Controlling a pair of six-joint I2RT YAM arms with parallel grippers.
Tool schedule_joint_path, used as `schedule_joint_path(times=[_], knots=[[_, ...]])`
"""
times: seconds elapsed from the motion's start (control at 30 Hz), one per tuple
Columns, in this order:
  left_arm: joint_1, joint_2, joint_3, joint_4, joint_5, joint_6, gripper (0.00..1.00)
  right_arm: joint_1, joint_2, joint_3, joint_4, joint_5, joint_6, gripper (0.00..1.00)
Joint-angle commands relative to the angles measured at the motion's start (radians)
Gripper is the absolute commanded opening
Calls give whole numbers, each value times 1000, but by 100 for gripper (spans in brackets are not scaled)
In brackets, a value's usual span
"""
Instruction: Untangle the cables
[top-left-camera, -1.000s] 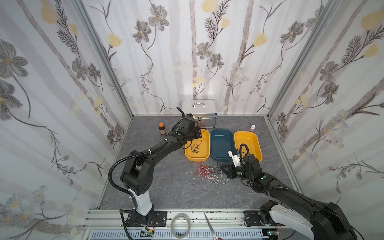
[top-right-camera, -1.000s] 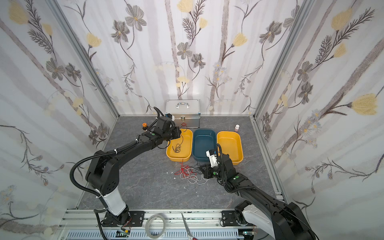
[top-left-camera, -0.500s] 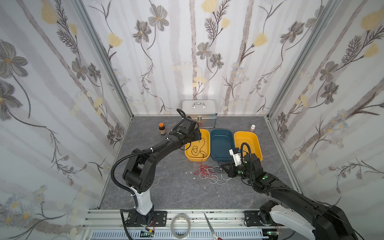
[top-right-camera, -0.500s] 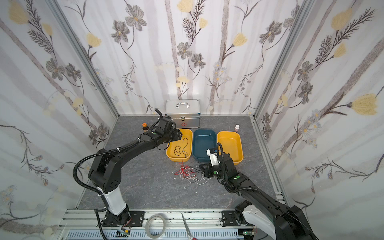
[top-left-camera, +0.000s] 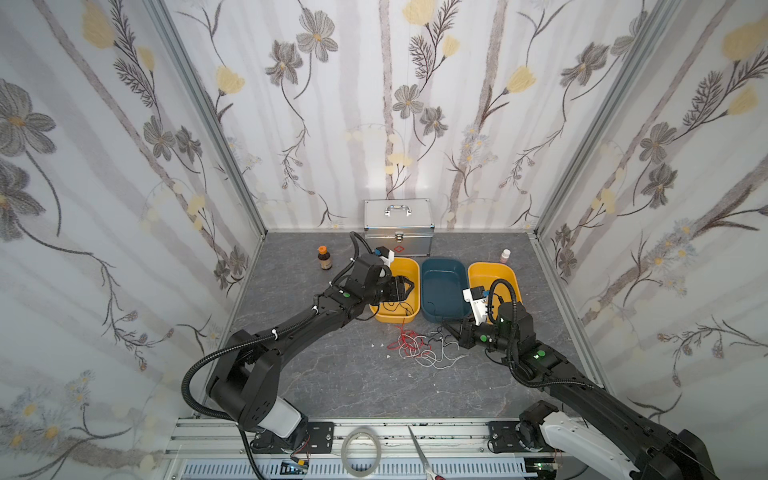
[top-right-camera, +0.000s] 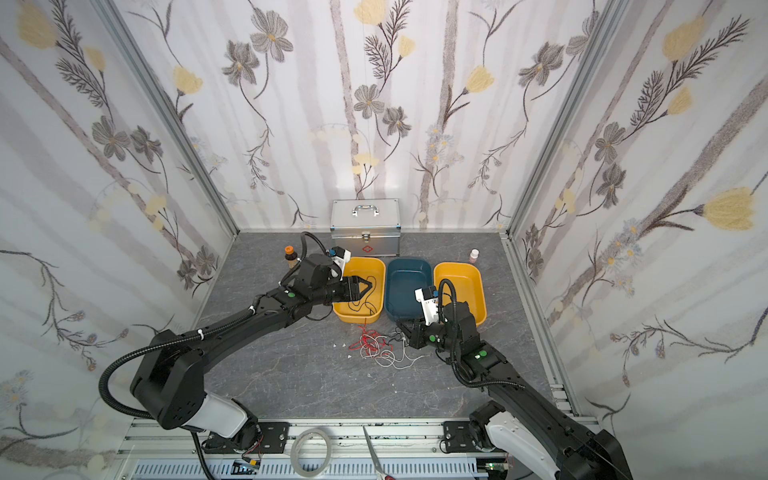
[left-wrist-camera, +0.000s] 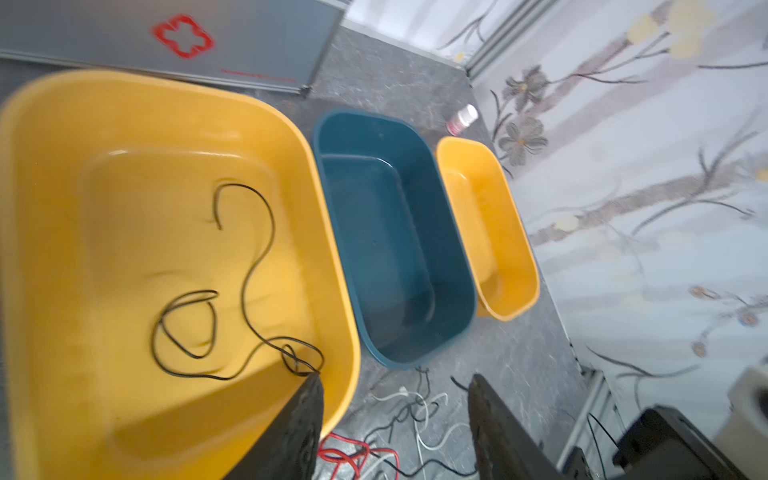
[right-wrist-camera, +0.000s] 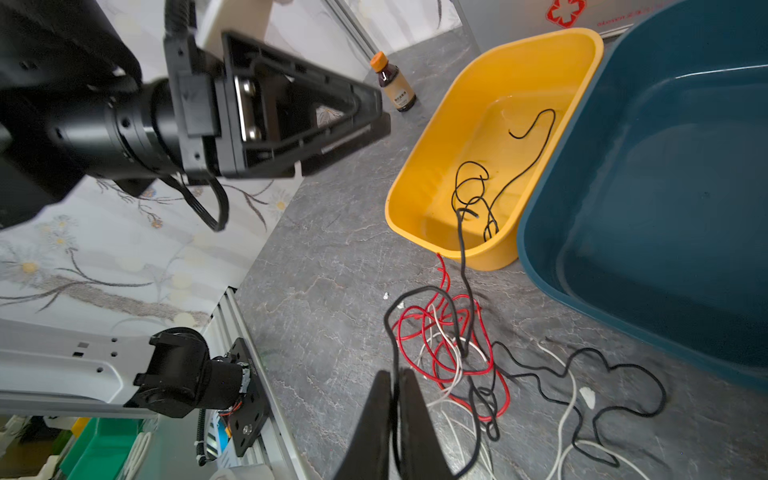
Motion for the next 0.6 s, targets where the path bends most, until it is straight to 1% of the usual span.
schedule_joint_path(times=[0.0, 0.1, 0.17, 0.27, 0.33, 0.4, 0.47, 0.57], knots=[[-31, -39, -84, 243, 136, -46, 58, -9, -8, 25, 53, -63, 18, 10], [-66, -55, -122, 262, 142, -9, 58, -21, -14, 39, 79, -110, 33, 10], [-76, -57, -144, 297, 146, -12, 58, -31, -18, 42, 107, -150, 44, 10], [-76, -51, -184, 400, 153, -59, 58, -46, -20, 41, 129, -193, 52, 10], [-76, -38, -190, 457, 196, -85, 58, -52, -26, 36, 139, -201, 61, 10], [-79, -22, -185, 479, 229, -101, 57, -57, -32, 29, 157, -214, 73, 10], [-79, -10, -183, 474, 221, -103, 56, -58, -37, 27, 167, -223, 77, 10], [-79, 10, -186, 542, 240, -137, 55, -58, -36, 25, 168, -231, 77, 10]])
